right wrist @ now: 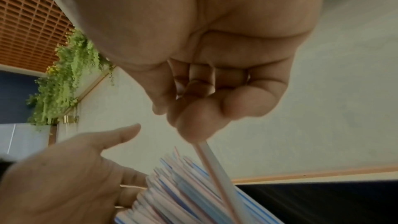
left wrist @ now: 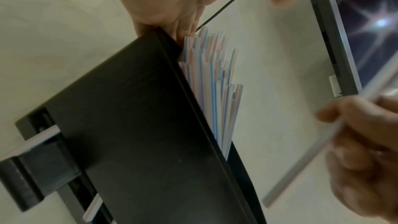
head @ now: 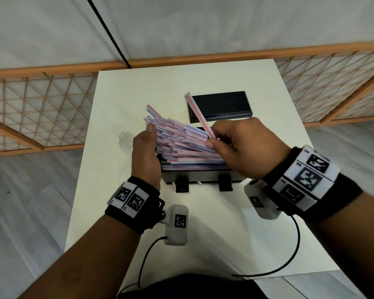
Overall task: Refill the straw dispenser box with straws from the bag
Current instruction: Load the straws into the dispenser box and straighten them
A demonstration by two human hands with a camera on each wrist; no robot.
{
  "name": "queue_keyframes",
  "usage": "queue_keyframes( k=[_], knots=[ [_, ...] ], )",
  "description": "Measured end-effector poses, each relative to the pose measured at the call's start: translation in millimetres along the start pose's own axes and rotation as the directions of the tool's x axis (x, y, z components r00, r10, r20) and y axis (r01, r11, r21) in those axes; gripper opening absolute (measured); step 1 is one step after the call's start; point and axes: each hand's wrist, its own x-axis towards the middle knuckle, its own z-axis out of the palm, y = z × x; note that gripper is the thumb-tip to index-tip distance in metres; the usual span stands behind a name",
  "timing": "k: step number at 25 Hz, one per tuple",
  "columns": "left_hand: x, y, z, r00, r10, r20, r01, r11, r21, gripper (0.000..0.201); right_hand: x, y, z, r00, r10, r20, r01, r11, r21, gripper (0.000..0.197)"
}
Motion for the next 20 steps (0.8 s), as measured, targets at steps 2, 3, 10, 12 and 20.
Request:
queue_keyframes(
  k=[2,3,10,12,20],
  knots=[
    [-1.0,0.2,-1.5,1.000,-0.007,-0.027,0.007,1.000,0.013,0.071,9.4,7.9,12.0,0.999,0.032,0.018,-0.031,0.998,-0.060,0.014],
    [-1.5,0.8,-2.7,1.000,-0.006,-0.031,0.006,1.000,0.025,0.080,12.8,12.2,19.4,0.995,0.087,0.051,-0.081,0.991,-0.103,0.015],
    [-8.7,4.3,-10.5,0.999,-0.030,-0.035,0.035,0.985,0.170,0.065,-5.5,37.8,49.7,0.989,0.145,0.018,-0.144,0.987,-0.076,0.032],
    [-5.3,5.9,-6.1,0.999,-0.014,-0.045,0.020,0.987,0.157,0.061,-7.3,40.7,55.0,0.992,0.095,0.085,-0.088,0.992,-0.092,0.041],
    [4.5,4.4,14.3,0.999,0.010,-0.053,-0.001,0.986,0.164,0.092,8.7,45.5,67.8,0.947,0.116,0.299,-0.014,0.947,-0.322,0.051]
  ],
)
